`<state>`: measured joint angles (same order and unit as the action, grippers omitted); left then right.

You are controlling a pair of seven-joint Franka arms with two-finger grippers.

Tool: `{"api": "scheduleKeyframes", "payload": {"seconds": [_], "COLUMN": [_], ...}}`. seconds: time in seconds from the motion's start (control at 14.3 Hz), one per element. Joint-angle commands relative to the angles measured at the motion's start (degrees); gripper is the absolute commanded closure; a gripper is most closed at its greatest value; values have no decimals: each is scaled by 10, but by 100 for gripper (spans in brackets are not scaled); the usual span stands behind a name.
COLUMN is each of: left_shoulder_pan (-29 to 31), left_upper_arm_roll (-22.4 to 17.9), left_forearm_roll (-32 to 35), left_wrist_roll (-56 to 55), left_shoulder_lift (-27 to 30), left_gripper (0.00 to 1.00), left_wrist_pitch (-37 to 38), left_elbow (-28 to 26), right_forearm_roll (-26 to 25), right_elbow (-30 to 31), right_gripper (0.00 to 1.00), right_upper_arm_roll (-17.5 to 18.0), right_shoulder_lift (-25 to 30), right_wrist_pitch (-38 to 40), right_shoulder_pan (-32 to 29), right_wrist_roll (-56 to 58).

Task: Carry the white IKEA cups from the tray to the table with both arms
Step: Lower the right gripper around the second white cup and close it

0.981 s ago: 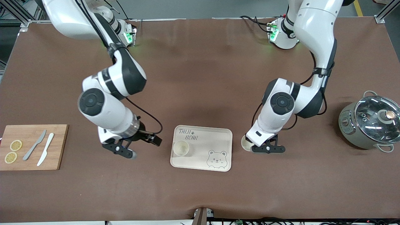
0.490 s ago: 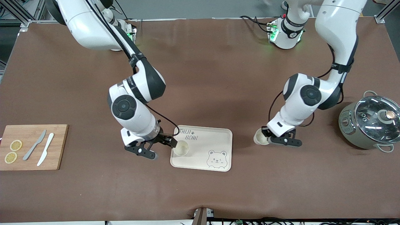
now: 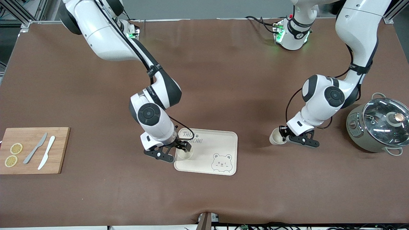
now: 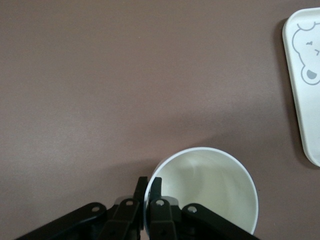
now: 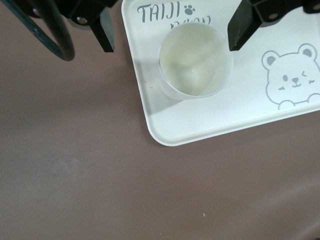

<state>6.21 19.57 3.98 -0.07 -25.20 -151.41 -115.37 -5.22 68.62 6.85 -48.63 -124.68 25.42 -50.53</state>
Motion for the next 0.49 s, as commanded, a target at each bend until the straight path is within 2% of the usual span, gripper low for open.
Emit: {"api": "scheduleKeyframes", "payload": {"seconds": [0.0, 0.21, 0.42], "left_shoulder_pan": [5, 5, 4], "left_upper_arm_roll": [5, 5, 4], "left_forearm_roll": [13, 15, 16], "left_wrist_roll": [-3, 0, 1], "left_shoulder_lift": [12, -12, -11], "left_gripper": [100, 100, 100], "left_wrist_pitch": [-14, -57, -62], "left_elbow": [-16, -18, -21], "right_forearm_roll": [-14, -29, -40], "right_elbow": [-18, -18, -18], "right_gripper": [0, 0, 0], "right_upper_arm_roll": [-7, -8, -9], "right_shoulder_lift": [-19, -25, -31], "right_wrist_pitch": [-8, -9, -15], "right_shoulder_pan": [9, 9, 9], "right_wrist_roll": [-17, -17, -18]}}
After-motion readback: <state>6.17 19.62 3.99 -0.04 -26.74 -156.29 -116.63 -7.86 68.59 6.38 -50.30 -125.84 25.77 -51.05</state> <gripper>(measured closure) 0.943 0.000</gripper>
